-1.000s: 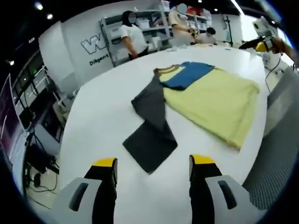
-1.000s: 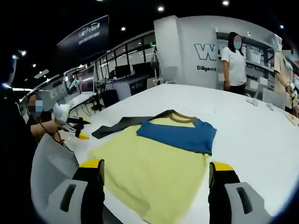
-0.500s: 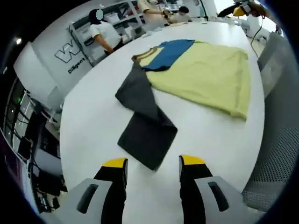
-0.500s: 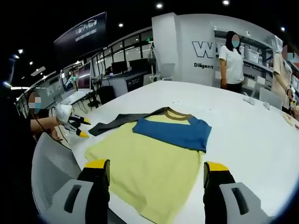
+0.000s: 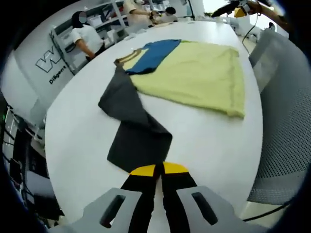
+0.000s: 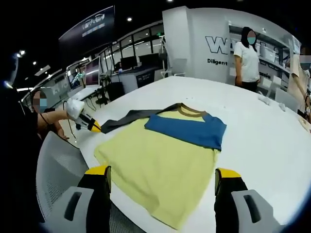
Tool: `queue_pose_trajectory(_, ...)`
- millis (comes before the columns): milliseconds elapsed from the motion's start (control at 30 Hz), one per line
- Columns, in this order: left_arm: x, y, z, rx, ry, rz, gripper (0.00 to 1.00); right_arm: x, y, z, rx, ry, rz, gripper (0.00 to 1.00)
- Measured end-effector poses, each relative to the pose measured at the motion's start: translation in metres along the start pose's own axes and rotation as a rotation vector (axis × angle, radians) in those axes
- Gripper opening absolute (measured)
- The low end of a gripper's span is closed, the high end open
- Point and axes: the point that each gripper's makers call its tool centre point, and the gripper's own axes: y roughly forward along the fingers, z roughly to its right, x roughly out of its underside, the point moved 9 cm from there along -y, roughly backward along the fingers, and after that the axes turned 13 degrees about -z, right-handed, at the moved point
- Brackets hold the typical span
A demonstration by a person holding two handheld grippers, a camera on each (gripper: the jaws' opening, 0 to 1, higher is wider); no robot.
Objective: Fold the garment on the visible template until the final outline fits inside the template.
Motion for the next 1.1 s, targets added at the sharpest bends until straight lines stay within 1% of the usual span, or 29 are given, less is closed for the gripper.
queue_pose_trajectory(167,0.000,-0.001,-0.001,0.010,0.010,-0.021,0.00,0.004,0.000,0.001,0.016,0.000,-0.016,0.84)
queue_pose_trajectory(300,0.001,-0.002,-0.001,0.024,-0.036,-0.014,0.00,0.006,-0.001,0.002,0.012,0.026,-0.003,0.84)
queue_pose_trajectory(367,0.001,-0.003,-0.003,0.030,-0.056,-0.028,0.00,0.007,-0.001,0.002,0.016,0.024,-0.002,0.84)
queue_pose_trajectory(400,0.001,-0.004,0.000,0.054,-0.098,-0.042,0.00,0.007,-0.001,0.002,0.019,0.026,0.000,0.83)
queue_pose_trajectory(433,0.000,-0.004,-0.001,0.070,-0.133,-0.042,0.00,0.007,-0.001,0.003,0.019,0.028,0.003,0.83)
queue_pose_trajectory(500,-0.002,-0.005,-0.002,0.069,-0.134,-0.027,0.00,0.007,-0.002,0.004,0.024,0.035,0.013,0.82)
queue_pose_trajectory(533,-0.003,-0.006,-0.003,0.071,-0.147,-0.010,0.00,0.007,-0.002,0.005,0.031,0.036,0.014,0.82)
queue_pose_trajectory(567,-0.004,-0.008,-0.003,0.080,-0.193,0.019,0.00,0.007,-0.002,0.005,0.036,0.036,0.013,0.81)
queue_pose_trajectory(633,-0.006,-0.012,-0.005,0.090,-0.250,0.046,0.00,0.008,-0.002,0.007,0.046,0.041,0.014,0.80)
queue_pose_trajectory(667,-0.007,-0.015,-0.008,0.098,-0.277,0.070,0.00,0.008,-0.002,0.006,0.042,0.046,0.016,0.80)
queue_pose_trajectory(700,-0.007,-0.017,-0.010,0.095,-0.297,0.085,0.00,0.008,-0.002,0.006,0.039,0.050,0.018,0.80)
queue_pose_trajectory(800,-0.008,-0.028,-0.022,0.058,-0.359,0.132,0.00,0.008,-0.003,0.005,0.035,0.052,0.025,0.81)
queue_pose_trajectory(833,-0.007,-0.031,-0.025,0.062,-0.358,0.130,0.00,0.008,-0.003,0.005,0.035,0.052,0.025,0.81)
queue_pose_trajectory(900,-0.008,-0.036,-0.031,0.034,-0.383,0.144,0.00,0.008,-0.002,0.005,0.036,0.056,0.025,0.81)
queue_pose_trajectory(933,-0.009,-0.038,-0.035,0.029,-0.395,0.142,0.00,0.008,-0.001,0.005,0.036,0.058,0.025,0.81)
queue_pose_trajectory(1000,-0.011,-0.042,-0.039,0.018,-0.410,0.159,0.00,0.009,0.001,0.004,0.034,0.060,0.023,0.81)
queue_pose_trajectory(1033,-0.012,-0.043,-0.043,0.010,-0.436,0.163,0.00,0.009,0.002,0.003,0.032,0.059,0.021,0.81)
queue_pose_trajectory(1100,-0.013,-0.044,-0.049,-0.003,-0.444,0.166,0.00,0.010,0.003,0.003,0.028,0.060,0.018,0.82)
